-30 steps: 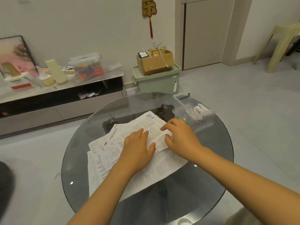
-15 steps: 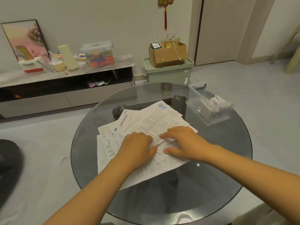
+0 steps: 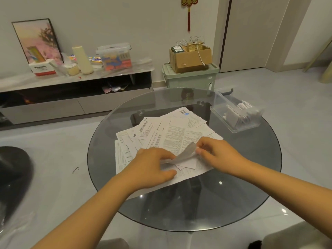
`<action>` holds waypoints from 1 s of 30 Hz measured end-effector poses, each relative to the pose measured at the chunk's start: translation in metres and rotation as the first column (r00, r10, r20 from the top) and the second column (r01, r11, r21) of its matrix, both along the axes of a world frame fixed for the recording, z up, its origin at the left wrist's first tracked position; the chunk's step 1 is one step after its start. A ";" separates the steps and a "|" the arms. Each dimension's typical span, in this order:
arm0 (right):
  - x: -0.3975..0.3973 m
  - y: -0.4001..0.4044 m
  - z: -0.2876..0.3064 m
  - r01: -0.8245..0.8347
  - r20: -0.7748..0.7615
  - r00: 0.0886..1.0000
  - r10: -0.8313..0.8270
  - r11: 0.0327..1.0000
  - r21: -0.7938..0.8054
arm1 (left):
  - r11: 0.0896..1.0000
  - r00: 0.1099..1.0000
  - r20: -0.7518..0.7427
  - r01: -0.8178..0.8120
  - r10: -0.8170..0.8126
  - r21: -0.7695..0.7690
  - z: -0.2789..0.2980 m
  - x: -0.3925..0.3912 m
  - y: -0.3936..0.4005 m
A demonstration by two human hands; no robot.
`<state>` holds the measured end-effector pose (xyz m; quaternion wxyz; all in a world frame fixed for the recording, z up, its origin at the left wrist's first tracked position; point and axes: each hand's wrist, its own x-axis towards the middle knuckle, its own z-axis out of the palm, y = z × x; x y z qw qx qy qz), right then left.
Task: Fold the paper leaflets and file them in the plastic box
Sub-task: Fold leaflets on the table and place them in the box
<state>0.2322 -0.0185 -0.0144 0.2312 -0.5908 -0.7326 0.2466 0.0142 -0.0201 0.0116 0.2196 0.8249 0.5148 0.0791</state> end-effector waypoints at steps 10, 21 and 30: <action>0.002 -0.006 -0.001 0.232 -0.249 0.932 -0.262 0.962 -0.146 | 0.958 0.860 0.424 -0.234 0.285 -0.168 -0.011 -0.006 0.009; 0.001 0.000 -0.021 0.230 -0.009 0.973 -0.231 0.973 -0.023 | 0.973 0.951 0.205 -0.229 0.232 -0.039 -0.034 0.012 0.016; 0.008 -0.002 -0.010 -0.015 0.313 0.950 -0.021 0.993 0.113 | 0.982 1.000 -0.013 -0.001 0.004 0.188 -0.033 0.004 0.019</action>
